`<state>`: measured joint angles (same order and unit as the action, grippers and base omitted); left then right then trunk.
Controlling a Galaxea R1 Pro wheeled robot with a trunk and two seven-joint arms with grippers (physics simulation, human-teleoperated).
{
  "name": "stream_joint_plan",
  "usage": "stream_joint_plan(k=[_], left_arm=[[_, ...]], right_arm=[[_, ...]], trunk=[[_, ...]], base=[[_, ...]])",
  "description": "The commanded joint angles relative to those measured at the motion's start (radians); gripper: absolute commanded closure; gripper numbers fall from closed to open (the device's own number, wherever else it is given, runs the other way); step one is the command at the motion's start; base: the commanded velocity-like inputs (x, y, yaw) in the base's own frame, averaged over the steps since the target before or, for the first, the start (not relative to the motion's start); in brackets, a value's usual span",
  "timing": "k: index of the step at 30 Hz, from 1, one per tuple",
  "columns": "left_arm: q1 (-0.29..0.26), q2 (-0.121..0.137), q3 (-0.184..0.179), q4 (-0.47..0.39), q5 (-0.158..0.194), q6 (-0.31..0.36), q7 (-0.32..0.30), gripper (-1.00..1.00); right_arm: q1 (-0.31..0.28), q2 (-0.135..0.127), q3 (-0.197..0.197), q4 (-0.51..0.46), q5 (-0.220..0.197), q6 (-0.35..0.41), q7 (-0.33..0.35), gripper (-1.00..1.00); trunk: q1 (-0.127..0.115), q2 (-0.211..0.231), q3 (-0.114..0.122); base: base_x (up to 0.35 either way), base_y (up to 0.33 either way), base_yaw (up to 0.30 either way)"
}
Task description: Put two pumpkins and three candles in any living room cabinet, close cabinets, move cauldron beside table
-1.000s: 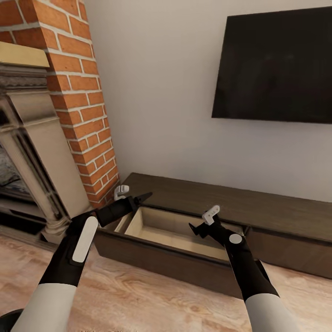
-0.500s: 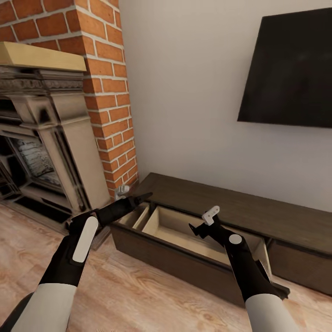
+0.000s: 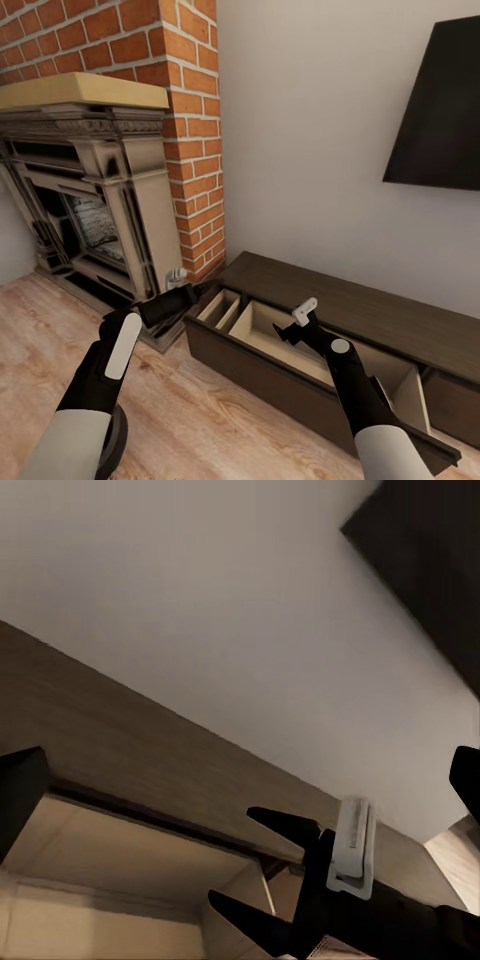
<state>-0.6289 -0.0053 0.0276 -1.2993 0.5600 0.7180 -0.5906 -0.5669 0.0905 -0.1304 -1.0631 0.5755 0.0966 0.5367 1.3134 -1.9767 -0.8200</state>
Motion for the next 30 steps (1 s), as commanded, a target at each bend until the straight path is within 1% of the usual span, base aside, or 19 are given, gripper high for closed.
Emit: stream_joint_plan(k=[1,14,20,27,28,30], left_arm=[[0.0,0.0,0.0,0.0,0.0,0.0,0.0,-1.0],[0.0,0.0,0.0,0.0,0.0,0.0,0.0,-1.0],[0.0,-0.001,0.0,0.0,0.0,0.0,0.0,-1.0],[0.001,-0.001,0.0,-0.003,0.0,0.0,0.0,-1.0],[0.002,-0.001,-0.002,-0.005,0.0,0.0,0.0,-1.0],[0.004,-0.001,-0.03,-0.008,-0.001,0.0,0.0,-1.0]], right_arm=[[0.0,0.0,0.0,0.0,0.0,0.0,0.001,-1.0],[0.013,0.0,0.004,0.004,0.003,0.007,-0.001,-1.0],[0.013,0.0,0.005,0.009,0.007,0.004,-0.007,-1.0],[0.013,0.01,0.006,0.01,0.008,0.003,-0.02,-1.0],[0.013,0.01,0.006,0.01,0.007,0.003,-0.026,-1.0],[0.013,0.009,0.006,0.012,0.005,0.002,-0.043,-1.0]], trunk=[[0.0,0.0,0.001],[0.0,0.0,0.004],[0.0,0.0,0.0],[0.0,0.0,-0.007],[0.0,0.0,-0.008],[0.0,0.0,-0.01]], base=[[0.0,0.0,0.265],[0.0,0.0,0.282],[0.0,0.0,0.273],[0.0,0.0,0.252],[0.0,0.0,0.246],[0.0,0.0,0.244]])
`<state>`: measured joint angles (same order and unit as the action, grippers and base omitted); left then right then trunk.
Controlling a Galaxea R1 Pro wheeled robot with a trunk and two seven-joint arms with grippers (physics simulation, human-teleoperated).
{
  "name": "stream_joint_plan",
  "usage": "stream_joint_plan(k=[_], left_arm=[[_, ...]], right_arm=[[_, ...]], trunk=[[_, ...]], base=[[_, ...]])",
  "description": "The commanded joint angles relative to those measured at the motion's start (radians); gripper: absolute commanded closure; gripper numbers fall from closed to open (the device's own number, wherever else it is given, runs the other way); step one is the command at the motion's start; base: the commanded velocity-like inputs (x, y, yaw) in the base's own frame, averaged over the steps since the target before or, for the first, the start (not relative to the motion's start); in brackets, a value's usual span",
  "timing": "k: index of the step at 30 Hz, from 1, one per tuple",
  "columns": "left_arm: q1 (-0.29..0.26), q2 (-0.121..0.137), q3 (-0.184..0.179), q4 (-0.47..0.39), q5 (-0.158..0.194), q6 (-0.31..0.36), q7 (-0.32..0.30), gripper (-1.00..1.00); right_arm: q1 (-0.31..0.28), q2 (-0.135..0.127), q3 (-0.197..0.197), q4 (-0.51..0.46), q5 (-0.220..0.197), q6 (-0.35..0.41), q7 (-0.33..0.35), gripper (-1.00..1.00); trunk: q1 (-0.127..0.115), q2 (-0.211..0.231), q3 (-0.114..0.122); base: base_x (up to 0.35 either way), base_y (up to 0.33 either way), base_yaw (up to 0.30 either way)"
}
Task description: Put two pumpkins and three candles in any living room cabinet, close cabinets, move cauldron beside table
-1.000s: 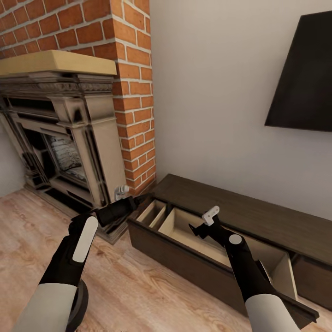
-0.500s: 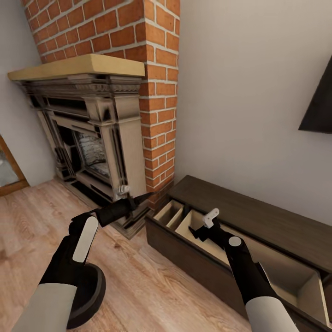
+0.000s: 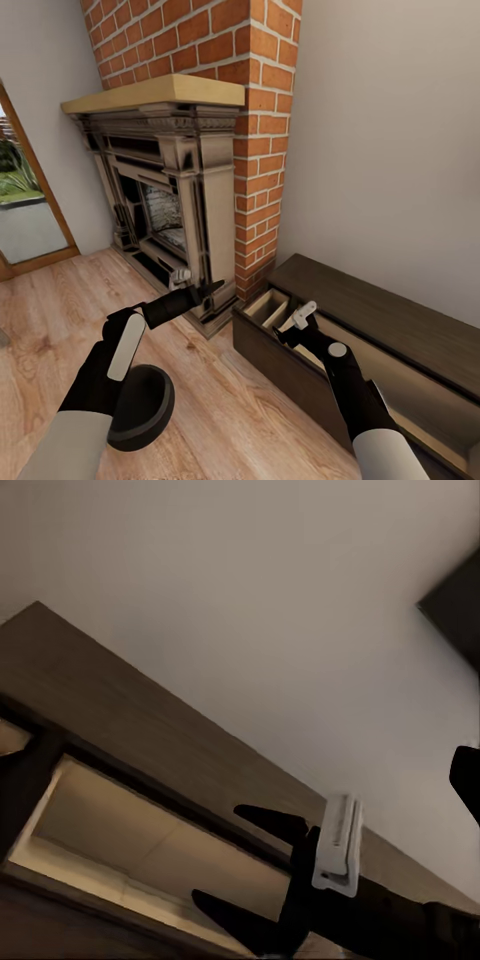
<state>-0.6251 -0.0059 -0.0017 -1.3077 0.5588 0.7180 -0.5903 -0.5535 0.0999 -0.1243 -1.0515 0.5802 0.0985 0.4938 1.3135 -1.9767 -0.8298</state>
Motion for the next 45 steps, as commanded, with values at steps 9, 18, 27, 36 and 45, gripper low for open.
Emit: stream_joint_plan(k=[9,18,27,36,45], left_arm=[[0.0,0.005,-0.047,0.012,-0.006,-0.004,0.041,-1.0],[-0.003,0.024,-0.045,0.014,-0.005,0.022,0.391,-1.0],[0.005,0.108,-0.032,0.372,-0.001,0.05,0.618,-1.0],[0.014,0.113,-0.032,0.577,0.0,-0.029,0.621,-1.0],[0.018,0.134,-0.026,0.674,0.001,-0.032,0.617,-1.0]], right_arm=[[0.0,0.003,0.0,0.016,0.0,-0.001,-0.017,-1.0],[0.0,0.037,0.046,0.052,-0.004,-0.001,-0.222,-1.0],[0.0,0.075,0.153,0.286,-0.004,0.001,-0.459,-1.0],[-0.007,0.075,0.158,0.563,-0.232,-0.054,-0.513,-1.0],[-0.014,0.075,0.164,0.574,-0.396,-0.054,-0.512,-1.0]], trunk=[[0.0,0.0,-0.01],[0.0,0.0,-0.019],[0.0,0.0,-0.03],[0.0,0.0,-0.041],[0.0,0.0,-0.053]], base=[[0.0,0.0,0.243],[0.0,0.0,0.236],[0.0,0.0,0.217],[0.0,0.0,0.206],[0.0,0.0,0.178]])
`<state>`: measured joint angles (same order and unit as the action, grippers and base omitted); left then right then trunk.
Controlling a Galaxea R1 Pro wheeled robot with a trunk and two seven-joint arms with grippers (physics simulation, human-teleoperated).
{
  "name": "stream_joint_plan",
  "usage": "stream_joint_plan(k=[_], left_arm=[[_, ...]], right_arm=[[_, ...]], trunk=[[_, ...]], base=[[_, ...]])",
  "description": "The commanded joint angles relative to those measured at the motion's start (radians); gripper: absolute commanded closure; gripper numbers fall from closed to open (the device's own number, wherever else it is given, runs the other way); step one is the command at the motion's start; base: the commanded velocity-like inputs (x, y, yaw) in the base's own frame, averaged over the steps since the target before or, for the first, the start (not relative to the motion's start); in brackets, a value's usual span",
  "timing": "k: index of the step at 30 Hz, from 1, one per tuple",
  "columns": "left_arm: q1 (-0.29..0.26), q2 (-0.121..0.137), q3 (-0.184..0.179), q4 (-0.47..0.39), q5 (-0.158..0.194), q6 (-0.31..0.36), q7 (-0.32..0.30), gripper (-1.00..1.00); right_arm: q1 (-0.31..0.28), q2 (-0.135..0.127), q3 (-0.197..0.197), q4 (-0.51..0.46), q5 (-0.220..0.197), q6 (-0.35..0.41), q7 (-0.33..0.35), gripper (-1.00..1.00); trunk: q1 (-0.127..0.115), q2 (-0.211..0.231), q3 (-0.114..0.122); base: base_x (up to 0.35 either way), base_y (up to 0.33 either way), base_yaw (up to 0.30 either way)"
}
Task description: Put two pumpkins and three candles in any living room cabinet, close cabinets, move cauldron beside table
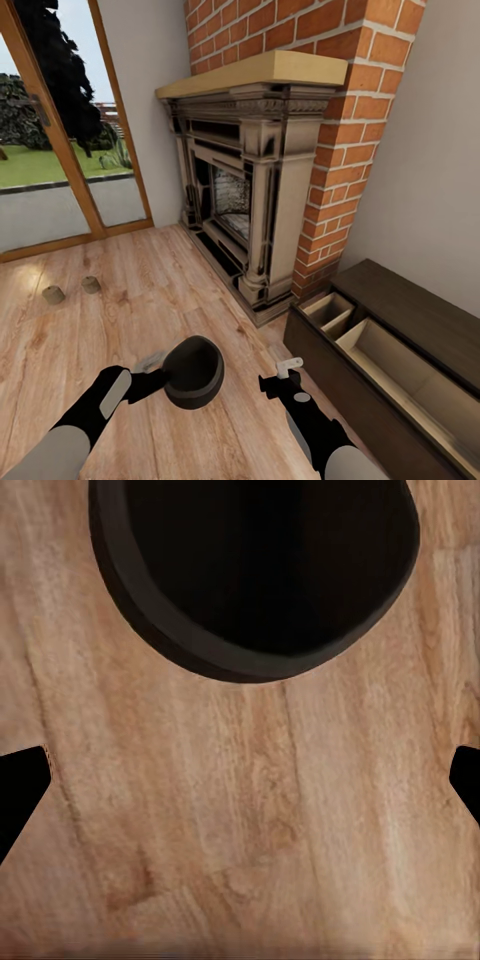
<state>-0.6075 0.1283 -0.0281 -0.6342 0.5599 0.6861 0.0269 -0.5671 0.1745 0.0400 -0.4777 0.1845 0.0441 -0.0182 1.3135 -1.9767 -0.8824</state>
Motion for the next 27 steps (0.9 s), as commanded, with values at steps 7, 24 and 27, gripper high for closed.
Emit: stream_joint_plan(k=[7,24,27], left_arm=[[0.001,-0.001,0.001,0.102,0.0,-0.012,-0.002,-1.0],[0.002,-0.05,-0.004,0.27,-0.004,-0.04,-0.002,-1.0],[0.002,-0.059,-0.007,0.469,-0.009,-0.215,-0.003,-1.0]], right_arm=[[0.006,-0.001,0.001,0.001,-0.003,-0.005,0.007,-1.0],[0.021,0.0,-0.002,0.14,-0.007,0.033,-0.001,-1.0],[0.023,0.0,0.0,0.253,-0.004,0.022,-0.002,-1.0]], trunk=[[0.0,0.0,-0.002],[-0.035,0.063,0.025],[-0.046,0.084,0.03]], base=[[0.0,0.0,0.035],[0.0,0.0,0.003],[0.0,0.0,0.0]])
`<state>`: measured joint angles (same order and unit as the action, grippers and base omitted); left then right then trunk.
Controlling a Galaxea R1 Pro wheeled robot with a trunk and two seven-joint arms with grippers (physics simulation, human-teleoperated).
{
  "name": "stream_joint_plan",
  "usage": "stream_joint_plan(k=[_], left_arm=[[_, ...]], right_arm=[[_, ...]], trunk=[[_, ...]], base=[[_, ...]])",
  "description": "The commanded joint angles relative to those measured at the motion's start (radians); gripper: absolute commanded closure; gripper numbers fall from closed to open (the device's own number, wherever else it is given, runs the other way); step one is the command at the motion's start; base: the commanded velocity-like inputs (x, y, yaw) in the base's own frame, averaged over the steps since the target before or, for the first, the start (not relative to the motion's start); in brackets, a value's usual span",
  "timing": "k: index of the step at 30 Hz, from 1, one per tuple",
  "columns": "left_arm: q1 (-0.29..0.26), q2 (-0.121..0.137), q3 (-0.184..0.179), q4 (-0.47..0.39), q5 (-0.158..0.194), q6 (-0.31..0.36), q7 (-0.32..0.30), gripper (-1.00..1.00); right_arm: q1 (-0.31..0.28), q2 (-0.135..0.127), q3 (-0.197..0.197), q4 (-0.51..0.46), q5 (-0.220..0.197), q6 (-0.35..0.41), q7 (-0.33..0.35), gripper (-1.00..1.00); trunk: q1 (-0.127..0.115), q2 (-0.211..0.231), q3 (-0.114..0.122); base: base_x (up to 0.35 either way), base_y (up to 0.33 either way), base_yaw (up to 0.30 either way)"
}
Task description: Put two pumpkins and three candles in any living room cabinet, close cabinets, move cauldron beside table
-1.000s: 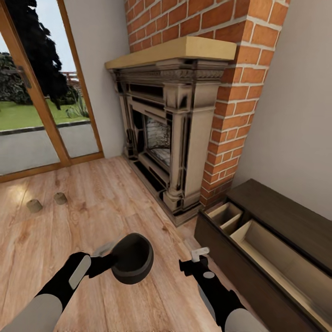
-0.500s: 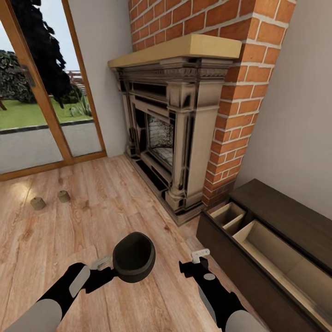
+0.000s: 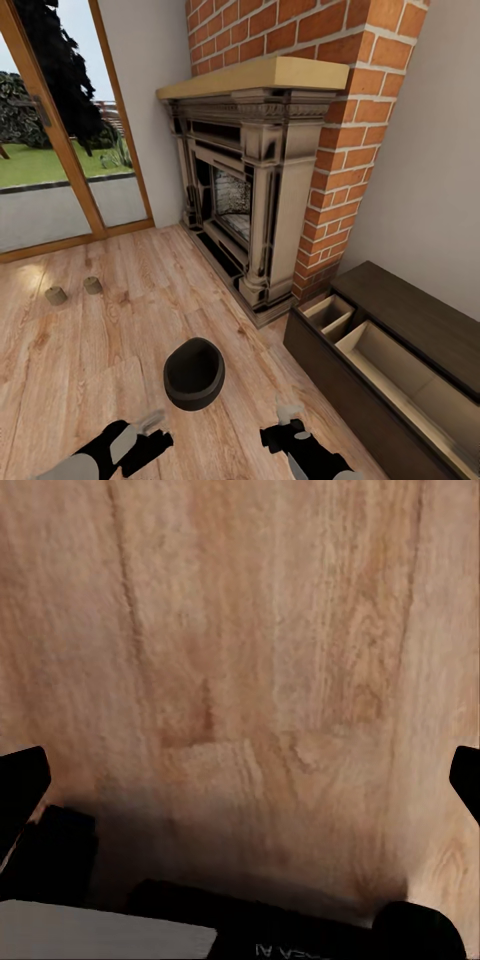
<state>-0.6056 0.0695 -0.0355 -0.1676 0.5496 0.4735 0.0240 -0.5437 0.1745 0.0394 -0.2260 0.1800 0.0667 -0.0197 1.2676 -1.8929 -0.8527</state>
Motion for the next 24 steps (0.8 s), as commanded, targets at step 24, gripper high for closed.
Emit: stream_joint_plan(k=[24], left_arm=[[0.003,-0.031,0.002,0.221,0.004,-0.292,0.008,-1.0]], right_arm=[[0.002,0.0,-0.002,0.186,-0.005,-0.193,0.003,-1.0]], trunk=[[-0.092,0.168,0.038]], base=[[0.0,0.0,0.052]])
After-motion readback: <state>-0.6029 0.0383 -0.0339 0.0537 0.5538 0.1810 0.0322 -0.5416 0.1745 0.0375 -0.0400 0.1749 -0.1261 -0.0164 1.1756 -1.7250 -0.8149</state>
